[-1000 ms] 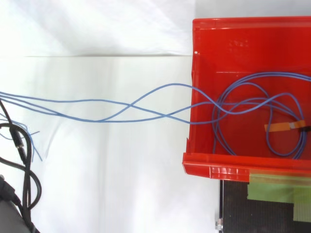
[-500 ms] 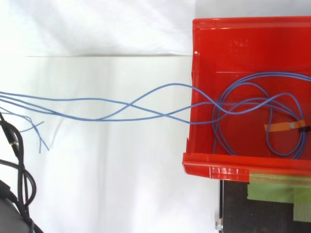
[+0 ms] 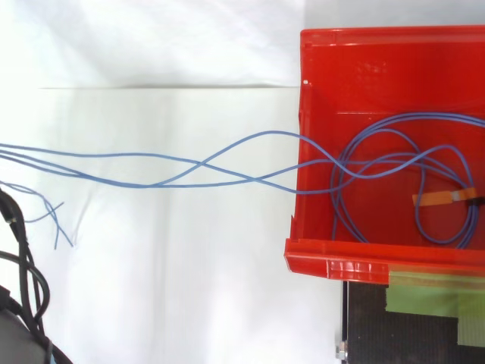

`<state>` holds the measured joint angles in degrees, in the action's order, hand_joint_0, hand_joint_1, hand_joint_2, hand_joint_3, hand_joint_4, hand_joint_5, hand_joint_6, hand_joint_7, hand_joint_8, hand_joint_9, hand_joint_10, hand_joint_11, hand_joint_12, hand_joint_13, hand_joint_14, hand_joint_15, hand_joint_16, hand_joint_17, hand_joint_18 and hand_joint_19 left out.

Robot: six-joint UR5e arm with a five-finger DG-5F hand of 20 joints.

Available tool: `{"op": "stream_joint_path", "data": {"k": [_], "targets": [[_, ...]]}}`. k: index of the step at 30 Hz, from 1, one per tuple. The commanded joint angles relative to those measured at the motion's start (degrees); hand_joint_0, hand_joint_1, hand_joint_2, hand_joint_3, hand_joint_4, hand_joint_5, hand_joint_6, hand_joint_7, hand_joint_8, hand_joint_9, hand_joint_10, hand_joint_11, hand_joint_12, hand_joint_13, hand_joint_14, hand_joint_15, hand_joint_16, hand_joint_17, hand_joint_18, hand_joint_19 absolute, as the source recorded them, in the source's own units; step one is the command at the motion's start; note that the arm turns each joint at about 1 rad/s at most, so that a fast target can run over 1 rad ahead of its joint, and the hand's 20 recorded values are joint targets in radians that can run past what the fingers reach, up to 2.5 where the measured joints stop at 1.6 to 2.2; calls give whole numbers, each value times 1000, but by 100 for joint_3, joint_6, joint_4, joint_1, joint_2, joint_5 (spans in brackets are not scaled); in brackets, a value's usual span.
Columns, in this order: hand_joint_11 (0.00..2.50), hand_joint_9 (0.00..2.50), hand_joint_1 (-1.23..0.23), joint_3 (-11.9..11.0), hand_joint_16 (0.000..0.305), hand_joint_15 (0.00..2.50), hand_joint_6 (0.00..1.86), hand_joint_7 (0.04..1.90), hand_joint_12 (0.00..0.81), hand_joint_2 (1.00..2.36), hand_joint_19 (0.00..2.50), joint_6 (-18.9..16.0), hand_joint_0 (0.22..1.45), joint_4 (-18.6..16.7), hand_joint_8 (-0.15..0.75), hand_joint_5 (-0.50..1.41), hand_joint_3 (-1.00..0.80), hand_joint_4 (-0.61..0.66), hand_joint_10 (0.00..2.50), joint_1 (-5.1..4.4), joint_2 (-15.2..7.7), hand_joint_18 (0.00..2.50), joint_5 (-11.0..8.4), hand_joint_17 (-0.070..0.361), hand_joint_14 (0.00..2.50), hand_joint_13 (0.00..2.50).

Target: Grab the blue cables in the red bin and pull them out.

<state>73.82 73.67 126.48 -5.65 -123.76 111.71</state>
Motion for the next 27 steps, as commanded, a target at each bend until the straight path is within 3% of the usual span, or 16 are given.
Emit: {"op": "stream_joint_path", "data": {"k": [1,12,21,24,27], "targets": [[1620,1025,-859,1,42,1475,1114,468,283,1000,798,135,962,9,170,570,-1000,-58,510,2,1,818,53,95,13,1261],[1617,1023,-859,1,42,1478,1107,466,285,1000,798,47,961,123,169,574,-1000,-60,507,2,1,818,9,95,13,1264],[1614,1022,-859,1,42,1460,1103,470,284,1000,798,-305,961,492,163,577,-1000,-61,519,11,-8,816,-255,94,13,1257],[1610,1023,-859,1,42,1465,1103,470,282,1000,796,-525,961,703,169,577,-1000,-61,526,2,1,816,-307,95,13,1258],[1624,1022,-859,1,42,1472,1103,472,281,1000,799,-1078,960,1134,172,577,-1000,-67,528,-15,1,816,-633,94,14,1259]]}}
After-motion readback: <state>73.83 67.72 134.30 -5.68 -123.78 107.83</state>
